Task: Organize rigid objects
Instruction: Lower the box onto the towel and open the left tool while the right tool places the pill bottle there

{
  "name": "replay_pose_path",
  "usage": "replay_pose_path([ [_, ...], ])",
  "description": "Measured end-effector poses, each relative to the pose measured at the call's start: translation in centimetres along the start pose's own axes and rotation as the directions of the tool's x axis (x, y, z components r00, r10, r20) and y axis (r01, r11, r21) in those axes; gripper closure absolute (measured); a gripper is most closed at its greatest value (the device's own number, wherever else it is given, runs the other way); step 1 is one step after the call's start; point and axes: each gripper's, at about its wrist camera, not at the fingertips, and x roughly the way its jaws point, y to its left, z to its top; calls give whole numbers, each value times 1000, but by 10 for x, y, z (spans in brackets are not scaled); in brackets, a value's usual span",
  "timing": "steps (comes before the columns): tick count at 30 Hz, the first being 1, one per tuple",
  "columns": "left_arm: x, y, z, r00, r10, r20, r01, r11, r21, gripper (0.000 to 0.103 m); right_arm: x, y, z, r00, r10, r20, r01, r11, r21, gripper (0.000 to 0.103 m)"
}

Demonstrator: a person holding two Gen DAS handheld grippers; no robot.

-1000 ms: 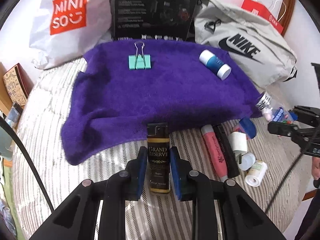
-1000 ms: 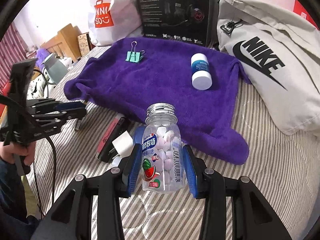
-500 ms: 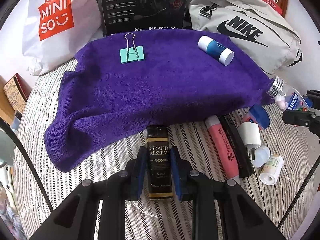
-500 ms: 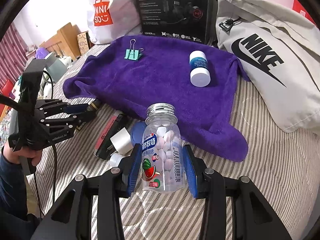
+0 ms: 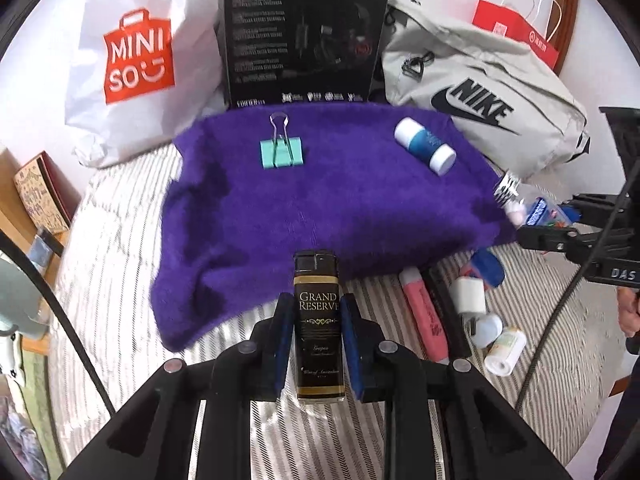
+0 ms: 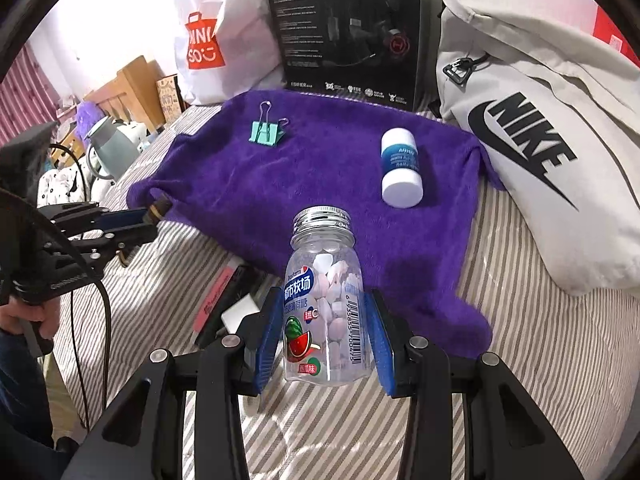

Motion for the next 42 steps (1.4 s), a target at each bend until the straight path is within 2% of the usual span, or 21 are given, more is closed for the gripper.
replay_pose_path([
  [10,0,7,41,1000,9,29,-9,1000,8,80,15,-15,24,1000,-9,-11,10,1000,15,62],
  [21,42,29,77,1000,1,4,-1,1000,4,80,55,-35,38,995,-41,-86,42,999,9,62],
  [36,105,45,90,997,-2,-74,1,1000,-16,80,76,-39,39,992,-70,-109,68,997,-20,62],
  [42,109,43,91,997,11,-70,-12,1000,-6,80,75,-36,38,991,-78,-106,75,997,-33,61],
])
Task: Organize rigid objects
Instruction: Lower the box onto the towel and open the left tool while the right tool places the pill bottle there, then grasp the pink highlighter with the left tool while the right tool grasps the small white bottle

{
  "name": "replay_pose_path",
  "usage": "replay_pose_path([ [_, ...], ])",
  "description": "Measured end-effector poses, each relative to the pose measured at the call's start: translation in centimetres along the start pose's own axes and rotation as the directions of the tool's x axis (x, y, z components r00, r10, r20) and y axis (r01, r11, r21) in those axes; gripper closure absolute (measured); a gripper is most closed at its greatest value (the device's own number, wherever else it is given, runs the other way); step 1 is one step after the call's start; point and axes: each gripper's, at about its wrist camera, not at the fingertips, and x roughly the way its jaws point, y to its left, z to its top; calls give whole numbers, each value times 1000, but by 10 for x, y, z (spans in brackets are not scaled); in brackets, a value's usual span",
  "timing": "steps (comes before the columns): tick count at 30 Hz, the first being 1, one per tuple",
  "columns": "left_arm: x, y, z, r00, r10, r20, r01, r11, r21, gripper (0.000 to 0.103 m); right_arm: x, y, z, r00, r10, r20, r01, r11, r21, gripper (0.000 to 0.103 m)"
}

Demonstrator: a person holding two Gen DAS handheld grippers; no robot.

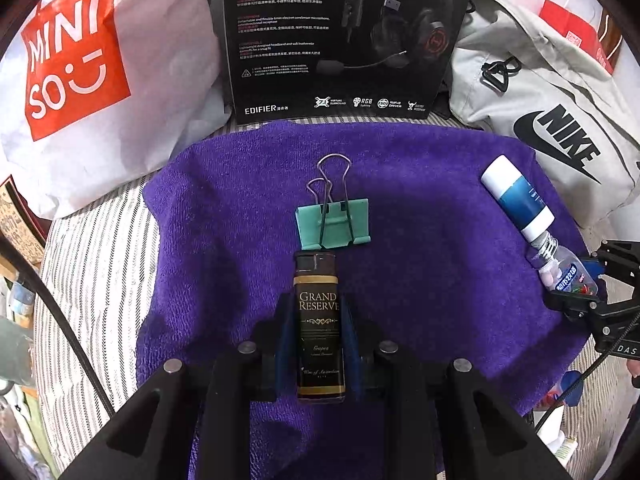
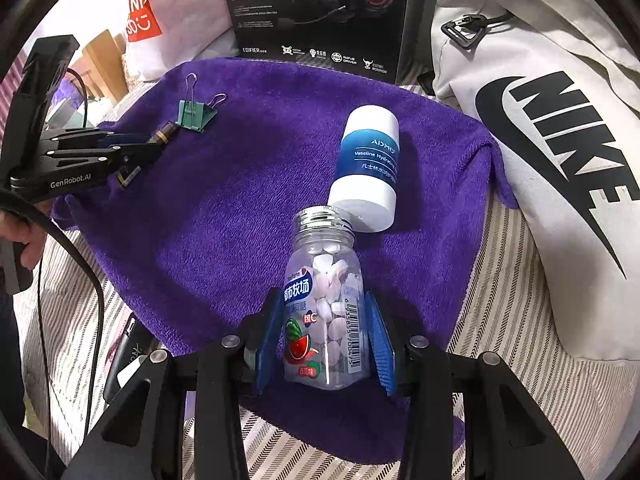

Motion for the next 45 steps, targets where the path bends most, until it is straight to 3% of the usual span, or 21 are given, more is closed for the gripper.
replay_pose_path([
  [3,-1,-1,-3,1000,8,8,-8,1000,-6,80,0,1,-1,1000,-7,4,7,1000,-7,61],
  [10,-9,-7,-15,1000,-4,8,4,1000,-5,62,-4,2,-4,1000,9,-3,-9,1000,-7,55],
  [14,-15,-6,-21,1000,7,-10,-7,1000,-31,62,-15,-1,-8,1000,13,3,-14,1000,24,51],
  [19,-45,-11,-27,999,19,32,-18,999,-34,62,-41,-3,-21,999,2,41,-5,998,68,50],
  [26,-88,-45,-56,997,4,78,-6,1000,26,62,-81,4,-57,993,4,117,-22,988,152,48],
  [28,-92,-57,-70,997,1,75,-5,999,46,62,-89,11,-71,992,10,130,-32,986,164,43],
  [35,-78,-87,-108,999,-37,13,36,997,64,62,-96,24,-115,991,43,129,-70,975,212,43],
  [39,-67,-96,-112,998,-59,-5,59,996,60,62,-98,28,-138,991,59,124,-87,967,239,43],
  [45,-63,-110,-109,999,-37,-7,37,996,78,61,-97,31,-153,991,73,108,-99,961,258,43],
])
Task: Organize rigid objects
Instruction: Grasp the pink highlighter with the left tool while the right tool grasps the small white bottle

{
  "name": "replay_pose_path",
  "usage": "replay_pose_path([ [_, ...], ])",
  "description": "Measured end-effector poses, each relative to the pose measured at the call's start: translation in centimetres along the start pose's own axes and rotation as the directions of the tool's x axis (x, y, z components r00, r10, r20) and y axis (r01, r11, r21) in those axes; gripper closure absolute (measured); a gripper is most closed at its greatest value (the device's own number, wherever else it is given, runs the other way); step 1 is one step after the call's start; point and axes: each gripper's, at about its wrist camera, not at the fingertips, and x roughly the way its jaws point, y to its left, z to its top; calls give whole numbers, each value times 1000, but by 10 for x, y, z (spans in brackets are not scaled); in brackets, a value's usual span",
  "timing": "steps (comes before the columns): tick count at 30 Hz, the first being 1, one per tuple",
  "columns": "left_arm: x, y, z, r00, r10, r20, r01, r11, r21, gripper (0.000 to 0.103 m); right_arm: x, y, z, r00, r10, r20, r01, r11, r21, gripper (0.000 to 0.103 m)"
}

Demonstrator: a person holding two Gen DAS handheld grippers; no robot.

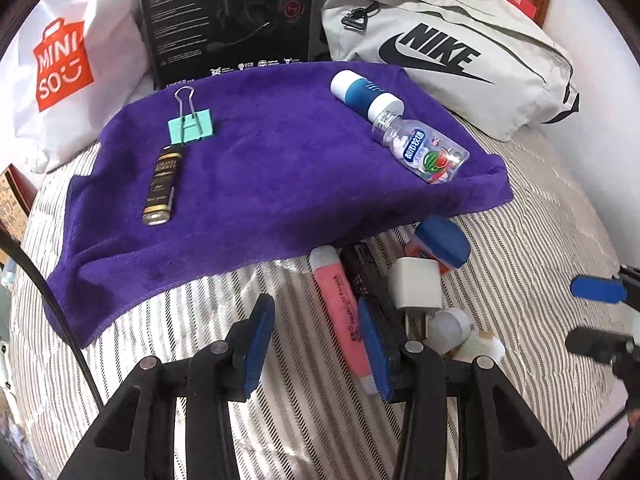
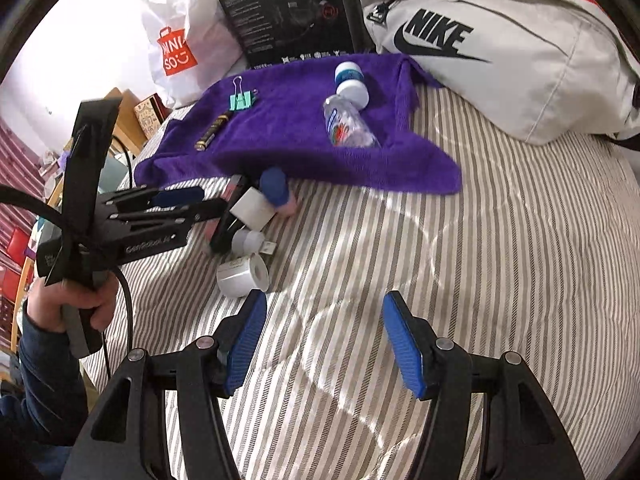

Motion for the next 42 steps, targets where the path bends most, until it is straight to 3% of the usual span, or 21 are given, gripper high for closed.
replay_pose_path([
  [5,6,-9,-2,997,71,-10,-70,997,37,61,0,8,1,1000,24,15,-24,1000,-5,43],
  [9,6,-1,-9,998,59,-14,-59,998,10,59,1,12,-3,999,36,15,-36,999,-21,43],
  [14,7,-5,-7,999,50,0,-50,998,42,60,2,9,-2,999,41,23,-41,999,-6,43],
  [17,10,-7,-4,999,39,10,-39,998,43,64,4,7,0,999,39,27,-39,999,3,43],
  [24,8,-15,-6,1000,21,19,-23,997,80,87,14,8,13,998,41,41,-42,999,14,43],
  [30,-1,-1,-20,1000,13,15,-14,999,50,88,29,20,29,999,32,18,-32,999,-42,43],
  [38,-12,21,-37,1000,17,26,-17,1000,-11,88,30,54,-3,997,79,-4,-79,988,-134,43],
  [42,-12,17,-38,999,38,27,-38,999,2,87,44,62,-10,998,61,-24,-65,983,-174,53],
])
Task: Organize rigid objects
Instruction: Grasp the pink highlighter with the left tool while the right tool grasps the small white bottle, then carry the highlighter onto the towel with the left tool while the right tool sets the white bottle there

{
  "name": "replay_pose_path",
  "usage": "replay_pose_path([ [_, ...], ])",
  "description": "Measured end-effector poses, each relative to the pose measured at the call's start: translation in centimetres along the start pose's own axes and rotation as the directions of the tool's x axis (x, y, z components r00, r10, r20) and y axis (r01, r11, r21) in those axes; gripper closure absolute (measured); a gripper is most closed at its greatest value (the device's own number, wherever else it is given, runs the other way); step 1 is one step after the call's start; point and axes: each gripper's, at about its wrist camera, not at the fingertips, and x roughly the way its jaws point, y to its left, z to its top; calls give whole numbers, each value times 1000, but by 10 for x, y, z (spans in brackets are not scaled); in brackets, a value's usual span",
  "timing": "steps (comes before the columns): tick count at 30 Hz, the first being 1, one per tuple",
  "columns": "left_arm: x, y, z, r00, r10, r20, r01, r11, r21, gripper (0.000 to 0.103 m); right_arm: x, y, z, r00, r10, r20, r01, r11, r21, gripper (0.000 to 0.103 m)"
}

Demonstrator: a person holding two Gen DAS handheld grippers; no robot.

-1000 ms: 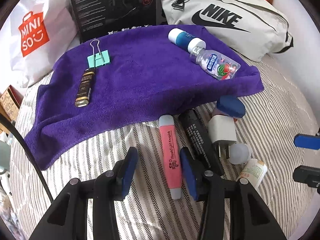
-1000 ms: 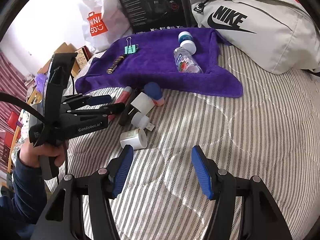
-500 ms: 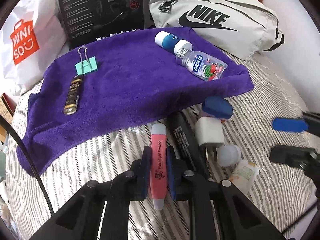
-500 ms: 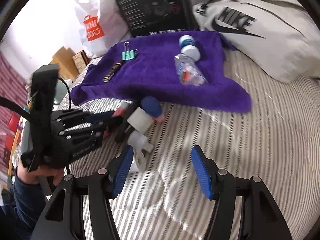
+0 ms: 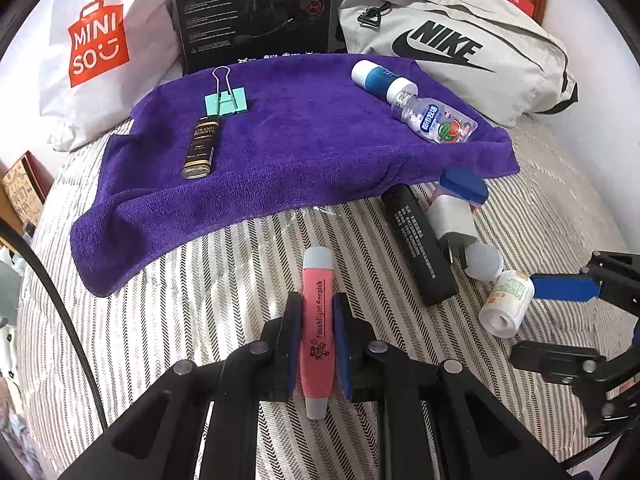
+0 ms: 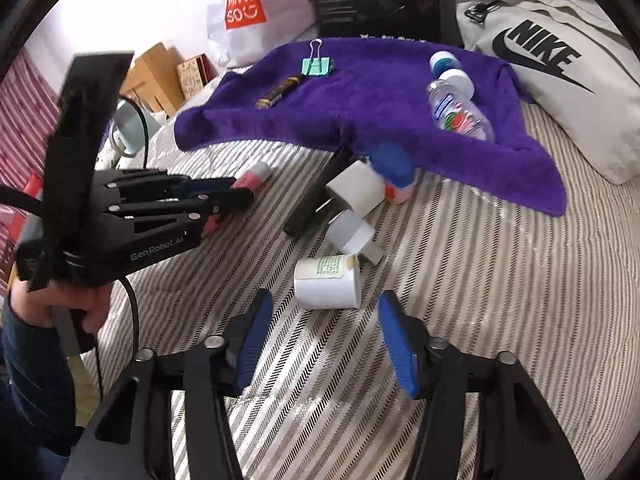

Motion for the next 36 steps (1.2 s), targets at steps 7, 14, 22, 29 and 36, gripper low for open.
replay_pose_path([
  [7,-1,1,-1,1000,-2,7,2,1000,-11,87,9,0,5,999,-33,4,33,999,-17,69],
  [14,-3,-1,-4,1000,1,9,-1,1000,-6,87,5,-1,3,1000,-18,4,18,1000,-8,70],
  [22,-3,-2,-5,1000,9,12,-9,1000,-6,87,11,-2,7,1000,-27,-1,27,999,39,68],
  [29,-3,-4,-5,1000,15,9,-15,1000,-1,87,15,4,13,998,-68,-12,69,996,50,66],
  [36,-4,-1,-5,1000,-3,14,3,1000,-4,87,10,0,11,999,-49,-9,49,998,25,72],
])
